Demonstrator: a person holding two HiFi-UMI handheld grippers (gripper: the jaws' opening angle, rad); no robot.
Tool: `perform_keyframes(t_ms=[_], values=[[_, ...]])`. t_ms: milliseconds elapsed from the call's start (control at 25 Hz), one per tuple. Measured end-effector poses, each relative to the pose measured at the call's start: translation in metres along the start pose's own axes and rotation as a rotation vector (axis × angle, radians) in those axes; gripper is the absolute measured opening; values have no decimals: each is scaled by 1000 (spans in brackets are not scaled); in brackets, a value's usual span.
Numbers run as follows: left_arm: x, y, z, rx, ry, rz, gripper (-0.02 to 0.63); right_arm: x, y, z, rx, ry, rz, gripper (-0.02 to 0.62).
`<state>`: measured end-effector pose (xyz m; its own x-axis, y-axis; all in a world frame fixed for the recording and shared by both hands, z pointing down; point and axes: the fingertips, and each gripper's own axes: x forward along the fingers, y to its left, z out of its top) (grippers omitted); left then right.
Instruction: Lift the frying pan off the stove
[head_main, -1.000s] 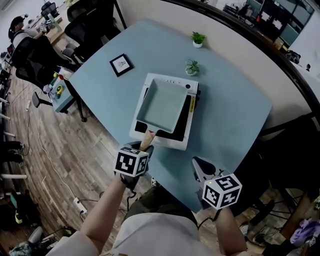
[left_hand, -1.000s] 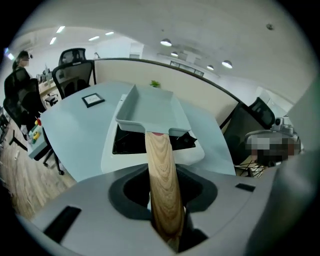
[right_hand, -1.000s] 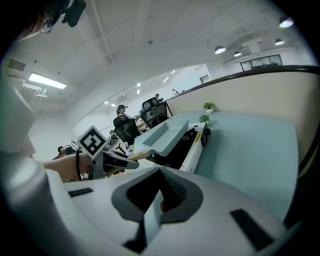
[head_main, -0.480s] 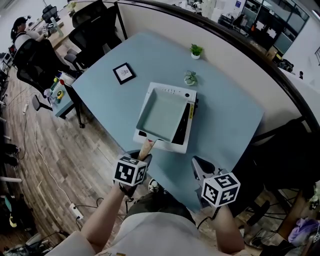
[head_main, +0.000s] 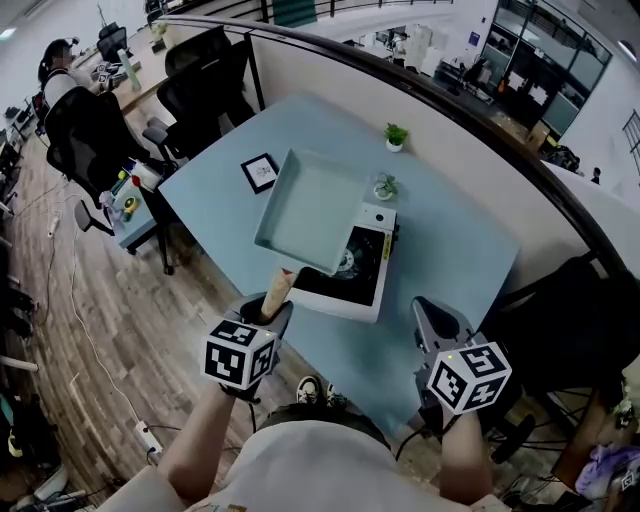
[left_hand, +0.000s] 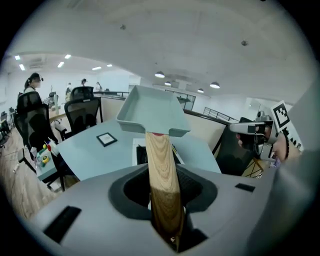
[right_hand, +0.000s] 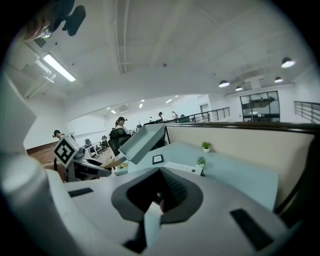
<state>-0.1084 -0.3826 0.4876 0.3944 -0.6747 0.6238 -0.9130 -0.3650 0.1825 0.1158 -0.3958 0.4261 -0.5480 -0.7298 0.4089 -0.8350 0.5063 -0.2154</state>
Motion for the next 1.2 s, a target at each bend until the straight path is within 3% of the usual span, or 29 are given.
perform_keyframes(t_ms=[280, 640, 920, 1200], values=[[-60, 12, 57, 34, -178, 45, 121, -19, 41, 68, -63, -138, 45, 3], [-116, 6, 98, 105, -326, 93, 121, -57, 75, 133, -168, -300, 76, 3], [-142, 1, 109, 109, -378, 110, 121, -75, 76, 146, -212, -350, 69, 3], [-142, 3, 109, 107, -355, 119, 121, -66, 77, 146, -216, -330, 82, 3]])
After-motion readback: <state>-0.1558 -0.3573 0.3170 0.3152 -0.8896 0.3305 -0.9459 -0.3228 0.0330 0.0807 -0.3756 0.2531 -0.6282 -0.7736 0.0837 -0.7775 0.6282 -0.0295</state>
